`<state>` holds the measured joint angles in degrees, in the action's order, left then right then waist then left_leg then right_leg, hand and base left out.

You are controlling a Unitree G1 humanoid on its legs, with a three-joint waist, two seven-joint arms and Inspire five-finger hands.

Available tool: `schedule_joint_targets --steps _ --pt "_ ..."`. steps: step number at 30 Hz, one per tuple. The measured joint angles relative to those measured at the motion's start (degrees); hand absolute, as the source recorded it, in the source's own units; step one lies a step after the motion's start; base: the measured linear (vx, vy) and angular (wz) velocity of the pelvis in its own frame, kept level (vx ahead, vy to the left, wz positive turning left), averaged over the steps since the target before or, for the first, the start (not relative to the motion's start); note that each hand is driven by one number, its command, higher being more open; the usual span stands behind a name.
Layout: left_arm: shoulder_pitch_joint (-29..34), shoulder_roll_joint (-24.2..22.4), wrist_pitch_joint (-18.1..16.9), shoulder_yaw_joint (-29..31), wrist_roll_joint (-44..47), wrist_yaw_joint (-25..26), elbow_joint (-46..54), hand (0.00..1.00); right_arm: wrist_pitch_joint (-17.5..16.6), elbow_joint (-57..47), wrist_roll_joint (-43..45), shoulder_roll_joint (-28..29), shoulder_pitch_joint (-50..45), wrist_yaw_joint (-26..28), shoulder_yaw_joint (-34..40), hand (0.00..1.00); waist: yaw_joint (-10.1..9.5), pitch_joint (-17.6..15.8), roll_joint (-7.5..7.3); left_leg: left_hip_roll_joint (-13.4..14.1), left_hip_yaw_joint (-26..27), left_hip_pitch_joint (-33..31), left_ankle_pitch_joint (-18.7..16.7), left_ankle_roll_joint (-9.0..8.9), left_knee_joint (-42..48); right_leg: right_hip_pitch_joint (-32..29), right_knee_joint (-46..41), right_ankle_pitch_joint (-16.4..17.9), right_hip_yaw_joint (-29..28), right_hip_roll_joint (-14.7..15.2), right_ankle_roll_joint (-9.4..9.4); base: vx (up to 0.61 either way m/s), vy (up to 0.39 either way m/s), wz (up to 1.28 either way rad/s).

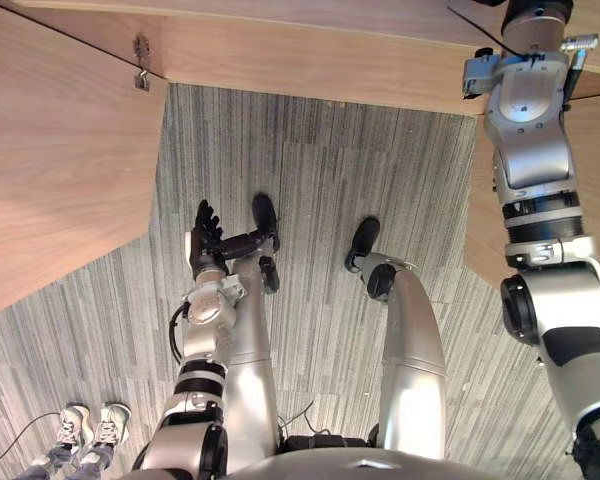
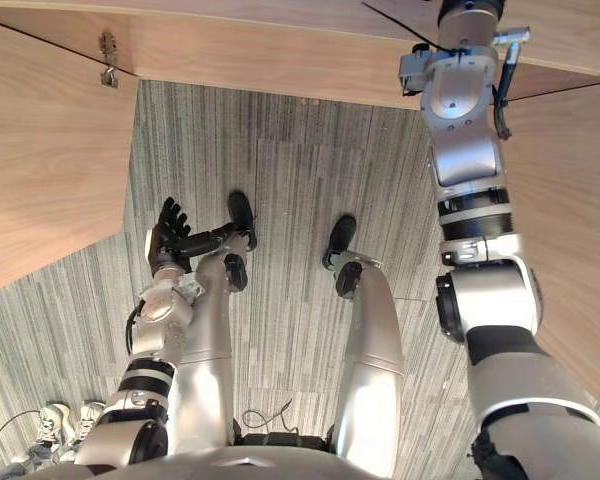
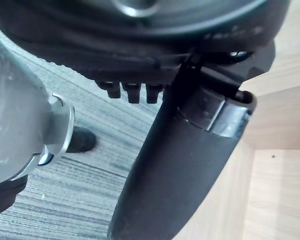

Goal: Walk over to the cabinet, pick up the folder, carry it to the office cabinet, place the folder inside the office cabinet, then close the office cabinet door

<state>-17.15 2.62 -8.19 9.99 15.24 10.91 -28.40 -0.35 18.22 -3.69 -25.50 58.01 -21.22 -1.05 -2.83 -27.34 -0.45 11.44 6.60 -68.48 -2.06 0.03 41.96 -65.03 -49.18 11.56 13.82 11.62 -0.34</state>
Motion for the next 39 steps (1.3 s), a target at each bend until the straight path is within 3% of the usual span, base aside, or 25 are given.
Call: schedule_joint_targets --steps 9,13,16,20,23,30,31,39 --pt "1.92 -0.56 1.92 -0.35 -2.7 -0.47 0.09 1.0 -0.96 -21.79 -0.68 10.56 -28.91 0.43 -0.76 0.0 0.96 0.44 -0.55 2.62 1.8 10.45 -5.13 -0.62 4.1 10.0 -1.51 2.27 -1.77 -1.39 0.12 -0.03 -0.008 -0.16" --pt "5.8 -0.94 3.41 -0.31 -4.88 -1.22 -0.76 1.0 -2.8 -25.35 -0.65 15.47 -39.45 3.98 -6.86 0.0 1.85 1.7 -1.38 3.23 2.88 17.96 -7.0 -0.99 3.31 17.49 0.85 2.81 -2.08 -2.07 0.55 0.07 -0.009 -0.15" --pt "9.19 -1.64 3.92 -0.62 -6.55 -1.36 -3.83 1.0 -3.15 -25.19 -0.68 18.74 -47.04 7.8 -13.33 0.0 1.81 5.07 -1.94 3.34 4.1 24.36 -7.35 -1.08 0.59 23.74 4.64 2.3 -2.36 -2.76 1.29 0.15 0.011 -0.12" --pt "13.94 -2.41 4.54 -2.13 -8.88 -1.3 -9.3 1.0 -4.96 -19.3 -3.79 23.86 -55.27 12.44 -19.4 0.0 1.81 9.92 -2.68 2.97 6.81 35.27 -7.48 -1.05 -5.63 33.8 11.83 1.3 -3.19 -3.59 2.34 0.18 0.048 -0.15" --pt "15.7 -1.53 4.55 -5.4 -9.75 -1.39 -14.22 1.0 -5.96 -10.34 -9.44 24.4 -57.46 13.64 -20.41 0.0 1.93 13.56 -2.68 1.66 8.2 41.08 -6.09 -1.64 -12.2 38.87 18.41 -0.66 -3.62 -3.88 2.92 0.14 0.041 -0.1" --pt "15.85 -0.48 4.57 -7.57 -11.34 -1.3 -20.12 1.0 -3.95 17.69 -18.83 23.47 -55.78 13.71 -14.23 0.0 3.11 14.75 -1.71 -2.02 10.79 52.97 0.88 -1.56 -29.3 50.4 36.0 -8.44 -3.64 -4.76 4.11 0.15 0.047 -0.05" --pt "16.17 -0.27 4.58 -7.56 -11.35 -1.24 -20.45 1.0 -3.12 20.21 -18.88 22.99 -56.56 13.5 -12.68 1.0 3.15 14.91 -1.43 -2.66 11.11 55.36 1.8 -1.74 -31.95 52.72 38.52 -9.38 -3.6 -4.83 4.36 0.11 0.063 -0.07" --pt "16.38 0.29 4.45 -7.6 -11.39 -1.21 -22.52 1.0 -1.84 33.18 -18.1 22.55 -58.49 11.58 -2.04 1.0 3.79 18.31 0.44 -4.91 12.04 62.85 6.75 -2.26 -43.75 58.44 47.5 -13.71 -4.1 -5.69 4.49 0.01 0.016 -0.06"
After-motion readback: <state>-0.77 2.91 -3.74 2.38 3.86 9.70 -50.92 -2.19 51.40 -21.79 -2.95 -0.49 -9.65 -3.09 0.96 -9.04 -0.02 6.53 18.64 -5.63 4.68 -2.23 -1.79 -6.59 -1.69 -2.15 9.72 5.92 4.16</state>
